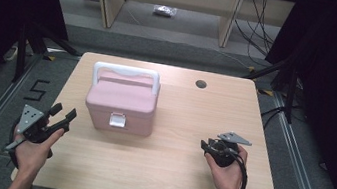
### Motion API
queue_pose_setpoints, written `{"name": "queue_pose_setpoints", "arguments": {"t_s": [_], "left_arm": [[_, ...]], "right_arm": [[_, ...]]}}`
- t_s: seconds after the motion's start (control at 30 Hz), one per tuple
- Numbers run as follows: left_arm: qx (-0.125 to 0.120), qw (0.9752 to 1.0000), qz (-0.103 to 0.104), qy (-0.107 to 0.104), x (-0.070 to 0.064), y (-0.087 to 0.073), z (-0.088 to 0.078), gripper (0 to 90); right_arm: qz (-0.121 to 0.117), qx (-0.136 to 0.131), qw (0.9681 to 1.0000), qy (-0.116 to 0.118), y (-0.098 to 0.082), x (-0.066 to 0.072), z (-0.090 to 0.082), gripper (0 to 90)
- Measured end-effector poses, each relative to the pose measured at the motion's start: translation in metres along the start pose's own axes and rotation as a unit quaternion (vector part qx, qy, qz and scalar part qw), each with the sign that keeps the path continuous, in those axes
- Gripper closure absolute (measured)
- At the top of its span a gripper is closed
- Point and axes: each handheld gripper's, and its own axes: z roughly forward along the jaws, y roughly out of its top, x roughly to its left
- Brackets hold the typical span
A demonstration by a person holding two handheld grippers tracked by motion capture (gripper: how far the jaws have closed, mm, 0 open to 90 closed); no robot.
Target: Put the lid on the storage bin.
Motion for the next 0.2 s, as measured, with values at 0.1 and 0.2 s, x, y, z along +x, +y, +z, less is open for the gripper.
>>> {"name": "queue_pose_setpoints", "arguments": {"t_s": [0.1, 0.2], "left_arm": [[-0.002, 1.0000, -0.005, -0.002, -0.0004, 0.0004, -0.0006, 40.4], [-0.004, 0.9999, -0.010, -0.007, -0.0021, 0.0017, -0.0012, 40.3]], "right_arm": [[0.002, 0.001, 1.0000, 0.004, -0.0012, 0.0002, -0.0005, 62.3], [0.009, -0.001, 0.9999, 0.004, -0.0019, 0.0011, -0.0007, 61.4]]}}
